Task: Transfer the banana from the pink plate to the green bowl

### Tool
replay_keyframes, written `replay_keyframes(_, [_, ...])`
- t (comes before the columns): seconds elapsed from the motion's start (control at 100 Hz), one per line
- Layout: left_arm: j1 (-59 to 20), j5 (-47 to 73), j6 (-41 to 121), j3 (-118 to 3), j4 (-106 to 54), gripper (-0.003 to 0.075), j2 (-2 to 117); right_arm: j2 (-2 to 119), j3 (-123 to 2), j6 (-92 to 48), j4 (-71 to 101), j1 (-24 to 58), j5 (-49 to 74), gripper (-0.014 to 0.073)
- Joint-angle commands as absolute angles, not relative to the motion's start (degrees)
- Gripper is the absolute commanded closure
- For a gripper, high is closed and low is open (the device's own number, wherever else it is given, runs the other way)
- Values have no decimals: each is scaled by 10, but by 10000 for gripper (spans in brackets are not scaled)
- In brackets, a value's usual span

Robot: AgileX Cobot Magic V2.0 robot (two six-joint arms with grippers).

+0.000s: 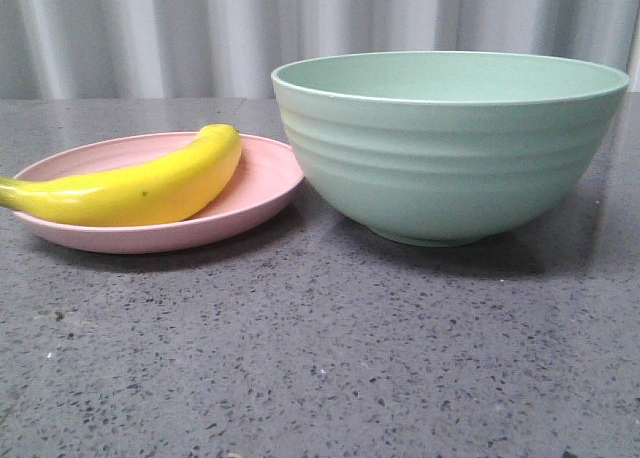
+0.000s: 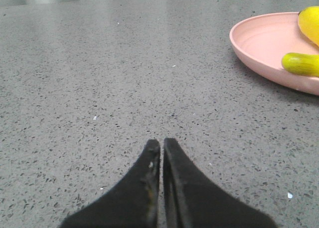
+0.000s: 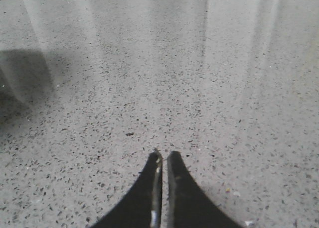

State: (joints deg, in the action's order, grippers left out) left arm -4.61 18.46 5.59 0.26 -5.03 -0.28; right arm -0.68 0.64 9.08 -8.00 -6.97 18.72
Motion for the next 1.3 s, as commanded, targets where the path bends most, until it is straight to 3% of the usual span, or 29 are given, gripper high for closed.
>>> replay_keyframes(0.0, [-50,141,51,7,-54,741,-19,-16,20,86,-76,-73,172,661])
replay_keyframes(1.1, [-50,141,53,7,-48,741,-19,-16,20,86,-76,-73,172,661])
replay_keyframes(1.29, [-50,140,53,7,19,741,-19,-16,20,86,-76,-73,172,661])
